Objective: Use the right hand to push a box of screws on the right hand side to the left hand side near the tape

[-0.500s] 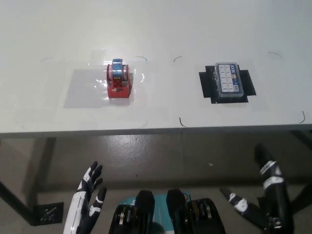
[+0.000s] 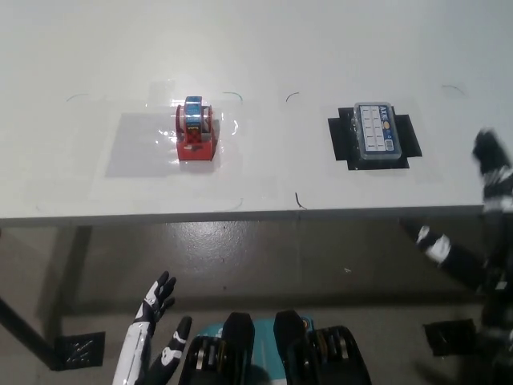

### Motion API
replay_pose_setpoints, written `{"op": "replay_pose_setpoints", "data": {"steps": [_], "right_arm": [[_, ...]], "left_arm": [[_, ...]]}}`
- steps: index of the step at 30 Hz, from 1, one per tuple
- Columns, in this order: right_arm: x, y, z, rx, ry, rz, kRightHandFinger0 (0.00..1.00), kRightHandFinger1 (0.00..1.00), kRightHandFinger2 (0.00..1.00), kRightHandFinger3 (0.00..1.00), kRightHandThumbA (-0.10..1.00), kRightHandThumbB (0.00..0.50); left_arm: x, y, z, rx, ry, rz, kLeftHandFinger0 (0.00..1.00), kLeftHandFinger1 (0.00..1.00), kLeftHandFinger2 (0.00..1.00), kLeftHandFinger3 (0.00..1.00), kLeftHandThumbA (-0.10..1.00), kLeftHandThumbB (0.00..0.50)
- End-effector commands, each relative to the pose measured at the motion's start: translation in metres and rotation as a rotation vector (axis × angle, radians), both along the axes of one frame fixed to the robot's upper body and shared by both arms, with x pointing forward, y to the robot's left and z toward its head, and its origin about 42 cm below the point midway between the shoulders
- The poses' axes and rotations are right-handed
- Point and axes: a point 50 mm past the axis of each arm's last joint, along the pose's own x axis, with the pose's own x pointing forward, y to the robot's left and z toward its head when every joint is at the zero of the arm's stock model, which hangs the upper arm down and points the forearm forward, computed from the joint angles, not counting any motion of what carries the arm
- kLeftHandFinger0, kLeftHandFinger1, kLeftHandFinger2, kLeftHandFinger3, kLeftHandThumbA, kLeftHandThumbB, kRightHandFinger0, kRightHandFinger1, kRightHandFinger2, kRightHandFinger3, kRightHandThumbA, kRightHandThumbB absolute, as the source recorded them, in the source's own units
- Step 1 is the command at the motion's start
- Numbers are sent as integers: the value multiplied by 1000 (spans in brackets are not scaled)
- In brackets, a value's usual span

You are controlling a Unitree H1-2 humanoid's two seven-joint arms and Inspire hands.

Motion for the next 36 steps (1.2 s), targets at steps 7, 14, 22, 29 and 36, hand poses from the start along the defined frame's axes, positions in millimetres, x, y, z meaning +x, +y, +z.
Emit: {"op": "replay_pose_setpoints", "data": {"steps": [7,14,22,29,36], "right_arm": [[93,-21,45,-43,49,-17,1000,1000,1000,1000,964,151],[163,-21,58,-85,162,-37,1000,1000,1000,1000,1000,104],[221,-14,63,8,326,2,1000,1000,1000,1000,1000,149],[247,-9,52,126,489,55,1000,1000,1000,1000,1000,192],[246,-4,19,246,655,61,1000,1000,1000,1000,1000,181]], "left_arm": [[-8,-3,9,3,-69,3,1000,1000,1000,1000,754,112],[-17,-3,3,7,-42,-8,1000,1000,1000,1000,753,108],[-23,-2,1,13,-35,-11,1000,1000,1000,1000,726,77],[-25,-2,1,6,-33,-15,1000,1000,1000,1000,755,96],[-31,-2,0,-2,-27,-6,1000,1000,1000,1000,756,75]]}}
